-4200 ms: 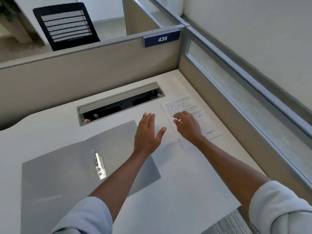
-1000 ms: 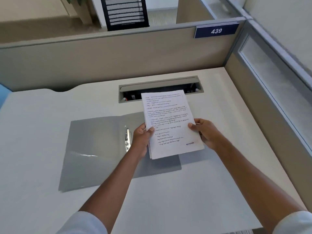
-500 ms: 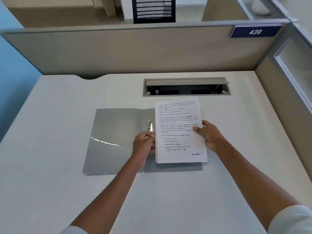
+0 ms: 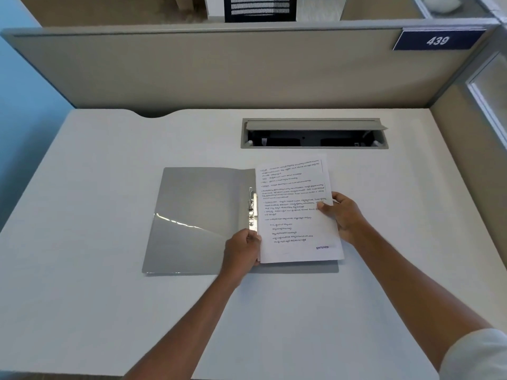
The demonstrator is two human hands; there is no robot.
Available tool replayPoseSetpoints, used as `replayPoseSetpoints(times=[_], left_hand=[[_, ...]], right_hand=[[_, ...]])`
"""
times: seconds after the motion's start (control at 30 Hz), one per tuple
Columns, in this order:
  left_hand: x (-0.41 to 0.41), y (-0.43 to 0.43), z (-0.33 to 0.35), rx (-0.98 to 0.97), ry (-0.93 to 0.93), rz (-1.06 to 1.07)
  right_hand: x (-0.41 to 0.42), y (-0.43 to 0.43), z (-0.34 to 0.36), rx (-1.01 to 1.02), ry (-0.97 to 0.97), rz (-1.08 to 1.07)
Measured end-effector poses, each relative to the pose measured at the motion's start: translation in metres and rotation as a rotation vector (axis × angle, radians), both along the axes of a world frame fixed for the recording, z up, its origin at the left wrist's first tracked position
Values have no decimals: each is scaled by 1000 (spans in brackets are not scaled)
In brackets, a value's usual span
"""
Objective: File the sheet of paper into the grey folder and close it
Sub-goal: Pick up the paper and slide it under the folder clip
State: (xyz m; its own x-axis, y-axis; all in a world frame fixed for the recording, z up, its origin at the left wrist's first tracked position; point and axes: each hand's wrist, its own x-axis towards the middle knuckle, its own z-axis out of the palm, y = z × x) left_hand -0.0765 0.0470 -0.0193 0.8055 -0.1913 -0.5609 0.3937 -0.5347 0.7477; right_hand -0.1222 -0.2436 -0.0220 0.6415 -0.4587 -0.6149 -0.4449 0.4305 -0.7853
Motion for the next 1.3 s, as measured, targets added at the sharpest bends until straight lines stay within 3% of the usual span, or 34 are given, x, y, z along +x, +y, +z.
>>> replayPoseSetpoints(times=[0.3,0.6,0.87,1.1,1.3], left_hand=[[6,12,11,293,-170,-218],[17,20,9,162,-79,-161],[24,19,11,120,-75,-110],[82,2,29,84,-220,-77],[146,-38,32,169,-368,-196]], right_hand=[[3,12,-3,-48,-2,9],[9,24,0,-192,70,-25],[-25,34,11,-343,169,113],[-78,37,4,-409,130,269],[-93,40,4,-534,128,444]])
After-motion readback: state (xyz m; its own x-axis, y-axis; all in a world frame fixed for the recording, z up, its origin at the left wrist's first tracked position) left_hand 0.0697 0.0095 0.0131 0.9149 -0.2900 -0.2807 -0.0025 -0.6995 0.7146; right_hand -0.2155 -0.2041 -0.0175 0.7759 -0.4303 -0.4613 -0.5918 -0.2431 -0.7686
